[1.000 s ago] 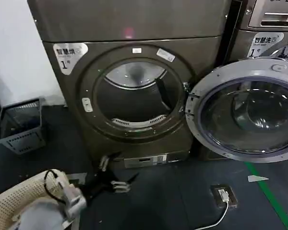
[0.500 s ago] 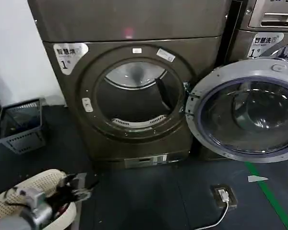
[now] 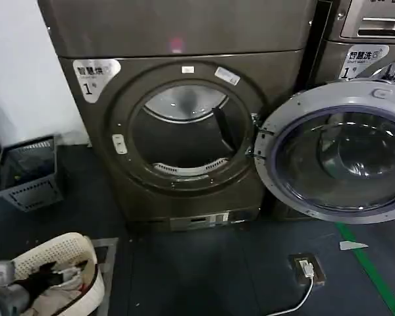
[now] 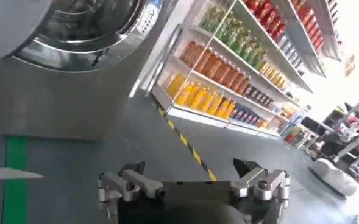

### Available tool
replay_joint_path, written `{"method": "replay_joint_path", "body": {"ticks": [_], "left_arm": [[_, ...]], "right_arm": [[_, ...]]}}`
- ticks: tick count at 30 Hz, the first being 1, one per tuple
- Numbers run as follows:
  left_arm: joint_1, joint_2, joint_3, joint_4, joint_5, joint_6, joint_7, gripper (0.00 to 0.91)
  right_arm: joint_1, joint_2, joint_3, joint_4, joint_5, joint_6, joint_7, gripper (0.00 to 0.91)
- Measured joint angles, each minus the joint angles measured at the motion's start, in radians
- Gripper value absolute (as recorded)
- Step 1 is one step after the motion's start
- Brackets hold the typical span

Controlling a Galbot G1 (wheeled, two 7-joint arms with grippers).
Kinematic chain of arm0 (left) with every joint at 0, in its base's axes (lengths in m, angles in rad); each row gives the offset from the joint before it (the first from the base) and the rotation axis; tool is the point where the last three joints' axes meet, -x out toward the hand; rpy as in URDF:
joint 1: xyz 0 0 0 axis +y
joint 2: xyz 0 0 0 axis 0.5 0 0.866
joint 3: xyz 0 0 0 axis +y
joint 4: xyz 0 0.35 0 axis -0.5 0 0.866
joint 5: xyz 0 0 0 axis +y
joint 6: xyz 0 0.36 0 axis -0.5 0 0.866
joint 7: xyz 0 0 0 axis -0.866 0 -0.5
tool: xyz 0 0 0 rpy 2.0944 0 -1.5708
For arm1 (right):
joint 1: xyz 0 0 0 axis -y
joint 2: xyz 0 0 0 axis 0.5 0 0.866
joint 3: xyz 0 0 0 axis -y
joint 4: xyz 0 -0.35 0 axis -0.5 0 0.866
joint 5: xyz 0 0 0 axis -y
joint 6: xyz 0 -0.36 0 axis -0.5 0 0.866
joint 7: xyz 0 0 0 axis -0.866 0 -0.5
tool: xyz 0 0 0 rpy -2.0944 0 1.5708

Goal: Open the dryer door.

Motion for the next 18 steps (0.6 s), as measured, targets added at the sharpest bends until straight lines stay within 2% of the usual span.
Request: {"method": "replay_joint_path", "body": {"ticks": [6, 14, 18], "left_arm": [[0.052, 0.084, -0.048, 0.046, -0.204, 0.000, -0.141, 0.907], [0.074, 0.228, -0.040, 0.116, -0.500, -0.001, -0.374, 0.907], [0.075, 0.268, -0.029, 0.129, -0.582, -0.001, -0.433, 0.907]], "right_arm": [[0.003, 0.002, 0.000, 0.003, 0.006, -0.002, 0.009, 0.907], [0.001, 0.016, 0.011, 0.004, 0.030, -0.010, 0.039, 0.907], [0.001, 0.026, 0.011, 0.006, 0.041, -0.020, 0.058, 0.907]]}}
